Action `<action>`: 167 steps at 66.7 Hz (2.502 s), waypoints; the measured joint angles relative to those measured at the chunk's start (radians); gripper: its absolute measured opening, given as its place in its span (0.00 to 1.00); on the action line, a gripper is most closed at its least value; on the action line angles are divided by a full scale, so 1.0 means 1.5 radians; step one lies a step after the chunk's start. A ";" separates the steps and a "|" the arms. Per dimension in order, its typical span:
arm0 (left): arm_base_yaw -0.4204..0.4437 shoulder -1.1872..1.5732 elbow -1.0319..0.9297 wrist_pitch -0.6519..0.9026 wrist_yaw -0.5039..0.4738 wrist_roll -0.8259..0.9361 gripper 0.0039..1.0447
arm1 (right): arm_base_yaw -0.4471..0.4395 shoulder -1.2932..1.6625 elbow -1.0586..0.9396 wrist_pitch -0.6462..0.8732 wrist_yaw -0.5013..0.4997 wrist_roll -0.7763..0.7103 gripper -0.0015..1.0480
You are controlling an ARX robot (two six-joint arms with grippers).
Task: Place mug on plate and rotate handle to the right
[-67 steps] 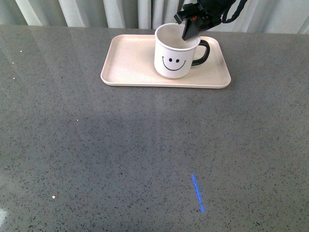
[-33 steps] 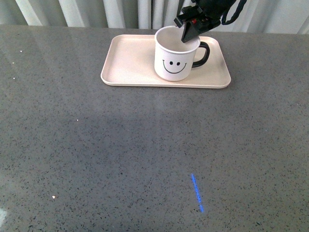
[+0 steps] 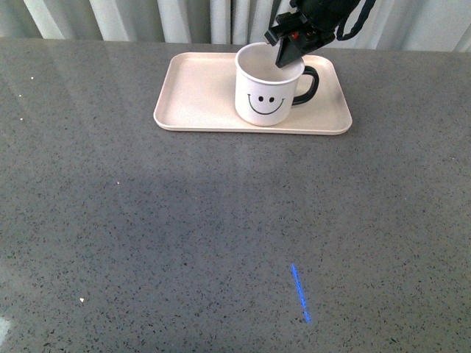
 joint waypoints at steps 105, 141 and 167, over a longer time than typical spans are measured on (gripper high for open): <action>0.000 0.000 0.000 0.000 0.000 0.000 0.91 | -0.028 -0.424 -0.479 0.338 -0.105 0.030 0.90; 0.000 0.000 0.000 0.000 0.000 0.000 0.91 | -0.050 -0.782 -1.289 1.184 0.178 0.305 0.02; 0.000 0.000 0.000 0.000 0.000 0.000 0.91 | -0.088 -0.955 -1.469 1.191 0.146 0.305 0.02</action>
